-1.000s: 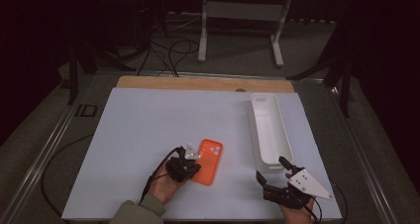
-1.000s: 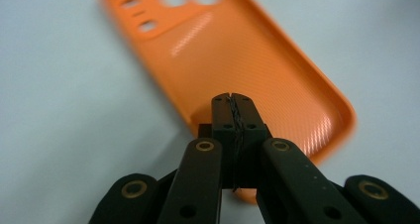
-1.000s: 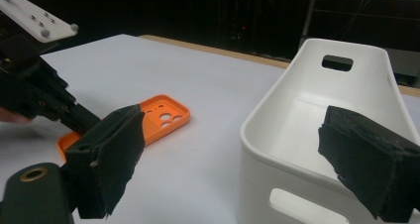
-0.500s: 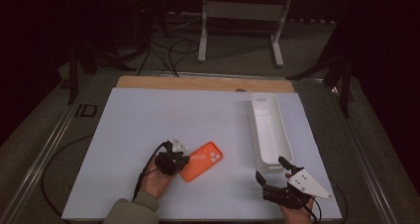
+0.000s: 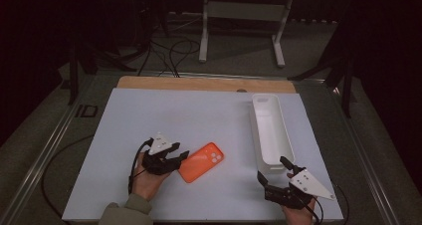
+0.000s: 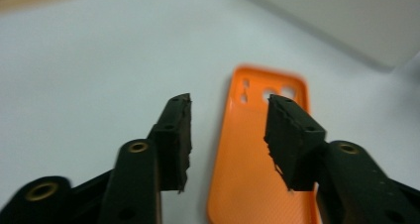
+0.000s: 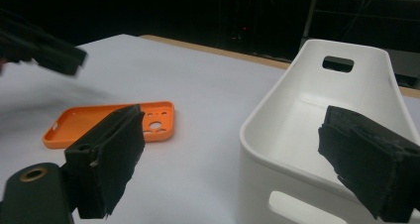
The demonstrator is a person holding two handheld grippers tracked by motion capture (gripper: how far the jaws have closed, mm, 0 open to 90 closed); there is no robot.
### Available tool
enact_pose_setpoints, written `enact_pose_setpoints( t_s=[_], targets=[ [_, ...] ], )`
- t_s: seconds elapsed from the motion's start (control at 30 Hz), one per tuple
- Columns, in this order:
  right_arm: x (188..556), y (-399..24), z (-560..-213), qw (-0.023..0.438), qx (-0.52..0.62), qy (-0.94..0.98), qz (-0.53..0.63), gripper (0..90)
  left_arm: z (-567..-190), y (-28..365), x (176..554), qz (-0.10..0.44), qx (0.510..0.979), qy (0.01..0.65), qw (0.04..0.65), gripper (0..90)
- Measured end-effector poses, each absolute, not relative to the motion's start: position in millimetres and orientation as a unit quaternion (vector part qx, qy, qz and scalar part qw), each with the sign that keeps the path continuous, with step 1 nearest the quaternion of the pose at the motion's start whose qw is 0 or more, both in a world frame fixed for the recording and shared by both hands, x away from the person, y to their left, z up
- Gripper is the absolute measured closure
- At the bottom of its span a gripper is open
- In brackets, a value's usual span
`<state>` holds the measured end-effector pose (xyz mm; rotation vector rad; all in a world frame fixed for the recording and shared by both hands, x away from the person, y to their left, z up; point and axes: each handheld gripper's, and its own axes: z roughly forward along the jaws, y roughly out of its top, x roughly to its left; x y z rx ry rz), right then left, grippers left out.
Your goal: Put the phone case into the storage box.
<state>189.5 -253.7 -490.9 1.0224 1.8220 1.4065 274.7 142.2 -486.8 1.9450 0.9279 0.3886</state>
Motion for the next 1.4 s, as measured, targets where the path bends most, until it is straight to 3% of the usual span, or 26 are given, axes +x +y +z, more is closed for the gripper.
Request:
enact_pose_setpoints(
  t_s=[0.17, 0.33, 0.47, 0.63, 1.07, 1.4],
  targets=[
    [191.3, -255.3, -489.7, 0.302, 0.385, 0.688, 0.536, 9.9, -471.6, 171.8, 264.6, 0.180, 0.754, 0.381, 0.504, 40.6],
    [193.4, -256.6, -487.4, 0.304, 0.380, 0.687, 0.539, 10.1, -465.7, 200.6, 249.4, 0.223, 0.725, 0.396, 0.518, 21.4],
    [196.4, -256.9, -485.6, 0.303, 0.376, 0.692, 0.537, 10.1, -468.8, 214.0, 239.9, 0.232, 0.720, 0.396, 0.520, 15.1],
    [202.6, -259.2, -480.6, 0.309, 0.366, 0.698, 0.532, 10.0, -476.4, 241.3, 221.5, 0.240, 0.719, 0.383, 0.527, 0.3],
    [201.9, -260.1, -491.6, 0.305, 0.375, 0.698, 0.529, 10.0, -475.3, 254.6, 212.8, 0.231, 0.711, 0.375, 0.548, 0.2],
    [201.8, -261.2, -494.1, 0.305, 0.379, 0.698, 0.526, 10.0, -469.4, 246.7, 216.0, 0.219, 0.733, 0.376, 0.522, 0.2]
  ],
)
